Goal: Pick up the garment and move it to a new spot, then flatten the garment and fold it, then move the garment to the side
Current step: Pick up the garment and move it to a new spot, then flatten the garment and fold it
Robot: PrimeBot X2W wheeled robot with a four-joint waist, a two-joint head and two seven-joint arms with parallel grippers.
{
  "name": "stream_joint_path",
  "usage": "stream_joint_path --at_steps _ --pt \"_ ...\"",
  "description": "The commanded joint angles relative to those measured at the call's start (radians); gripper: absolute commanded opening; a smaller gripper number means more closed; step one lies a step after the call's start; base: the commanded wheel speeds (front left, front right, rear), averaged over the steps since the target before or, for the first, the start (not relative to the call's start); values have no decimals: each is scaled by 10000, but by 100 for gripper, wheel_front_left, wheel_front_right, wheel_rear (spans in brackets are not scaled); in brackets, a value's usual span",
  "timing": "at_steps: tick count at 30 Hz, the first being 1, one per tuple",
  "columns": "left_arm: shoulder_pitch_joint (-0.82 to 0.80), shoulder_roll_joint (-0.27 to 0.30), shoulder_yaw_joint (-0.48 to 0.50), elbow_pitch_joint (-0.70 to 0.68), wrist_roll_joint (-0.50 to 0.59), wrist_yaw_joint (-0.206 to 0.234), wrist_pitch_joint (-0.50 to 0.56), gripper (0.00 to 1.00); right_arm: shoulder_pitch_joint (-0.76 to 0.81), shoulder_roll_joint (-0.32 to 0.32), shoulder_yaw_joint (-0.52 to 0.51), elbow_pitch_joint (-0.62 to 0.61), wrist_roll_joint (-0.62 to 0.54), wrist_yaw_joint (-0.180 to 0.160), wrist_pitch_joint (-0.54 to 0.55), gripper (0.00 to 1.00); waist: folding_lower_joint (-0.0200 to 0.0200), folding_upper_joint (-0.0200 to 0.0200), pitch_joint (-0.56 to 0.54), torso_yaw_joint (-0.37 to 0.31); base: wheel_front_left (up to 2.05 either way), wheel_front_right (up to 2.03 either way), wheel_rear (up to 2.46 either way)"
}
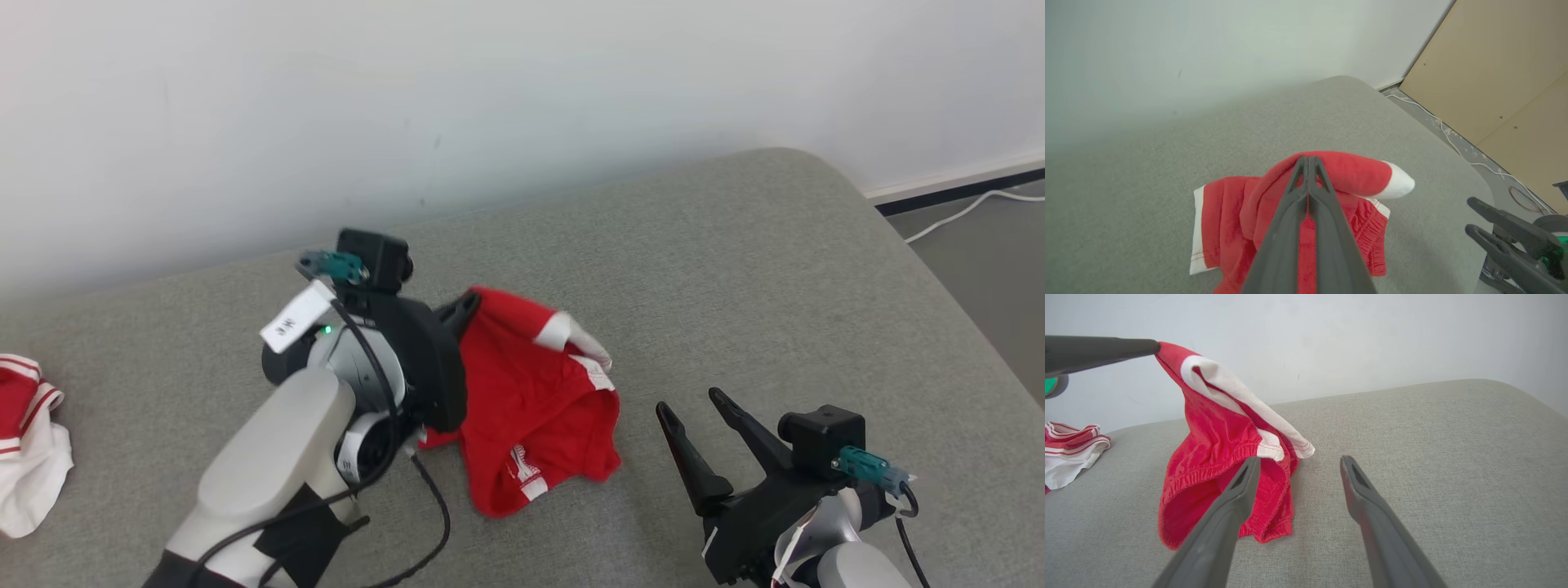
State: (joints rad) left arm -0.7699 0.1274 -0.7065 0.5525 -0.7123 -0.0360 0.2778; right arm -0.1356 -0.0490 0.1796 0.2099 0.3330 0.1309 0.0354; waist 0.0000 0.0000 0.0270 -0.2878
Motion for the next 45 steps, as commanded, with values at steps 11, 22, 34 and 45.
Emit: stream_joint_path --at_steps 11,22,34,45 --pt "182 -320 -616 1897 267 -128 -218 100 -55 -34 213 170 142 -3 -63 100 0 0 -123 545 0 0 0" --pt "142 -550 -540 1055 -263 -400 -617 100 157 -34 90 222 57 -3 19 100 0 0 -422 972 0 0 0" --pt "1514 -572 -1335 -17 -363 -273 -342 100 248 -36 -107 135 -42 -3 129 100 0 0 -366 812 0 0 0" --pt "2185 -361 -1990 887 487 770 -585 100 155 -34 -237 76 -93 -3 138 100 0 0 -107 458 0 0 0"
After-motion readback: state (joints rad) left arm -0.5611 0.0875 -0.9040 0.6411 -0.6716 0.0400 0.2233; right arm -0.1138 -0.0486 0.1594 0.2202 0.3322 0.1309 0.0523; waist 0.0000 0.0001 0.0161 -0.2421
